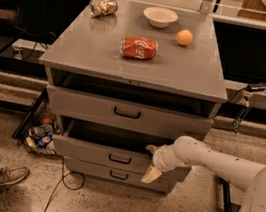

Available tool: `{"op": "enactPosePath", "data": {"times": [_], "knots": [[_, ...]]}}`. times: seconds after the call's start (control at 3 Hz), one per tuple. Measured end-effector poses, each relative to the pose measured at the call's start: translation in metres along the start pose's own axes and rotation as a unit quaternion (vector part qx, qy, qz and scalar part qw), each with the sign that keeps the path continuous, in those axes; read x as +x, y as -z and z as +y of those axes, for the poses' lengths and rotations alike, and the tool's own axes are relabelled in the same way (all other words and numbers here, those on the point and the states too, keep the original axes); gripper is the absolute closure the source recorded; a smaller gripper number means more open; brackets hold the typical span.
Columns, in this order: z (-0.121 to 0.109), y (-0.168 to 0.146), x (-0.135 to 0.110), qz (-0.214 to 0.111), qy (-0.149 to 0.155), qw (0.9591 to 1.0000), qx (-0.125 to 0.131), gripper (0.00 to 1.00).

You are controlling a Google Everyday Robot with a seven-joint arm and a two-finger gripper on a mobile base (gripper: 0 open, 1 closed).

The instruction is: Open middle drawer

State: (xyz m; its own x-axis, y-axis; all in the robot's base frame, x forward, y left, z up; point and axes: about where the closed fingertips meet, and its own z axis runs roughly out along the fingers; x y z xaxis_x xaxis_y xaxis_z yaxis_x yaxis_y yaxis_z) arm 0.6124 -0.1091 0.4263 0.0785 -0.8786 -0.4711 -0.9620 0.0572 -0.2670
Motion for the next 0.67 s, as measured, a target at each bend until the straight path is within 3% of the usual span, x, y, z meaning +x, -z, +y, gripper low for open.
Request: {"op": "enactPosePath", "data": {"times": [0.33,0.67], "knots": [[-0.0015,0.0077,-0.0085,-0.001,0.021,0.9997,0.009,0.0],[0.0059,0.0008,-0.0087,0.019,0.026,0.9995,0.0,0.0]]}}
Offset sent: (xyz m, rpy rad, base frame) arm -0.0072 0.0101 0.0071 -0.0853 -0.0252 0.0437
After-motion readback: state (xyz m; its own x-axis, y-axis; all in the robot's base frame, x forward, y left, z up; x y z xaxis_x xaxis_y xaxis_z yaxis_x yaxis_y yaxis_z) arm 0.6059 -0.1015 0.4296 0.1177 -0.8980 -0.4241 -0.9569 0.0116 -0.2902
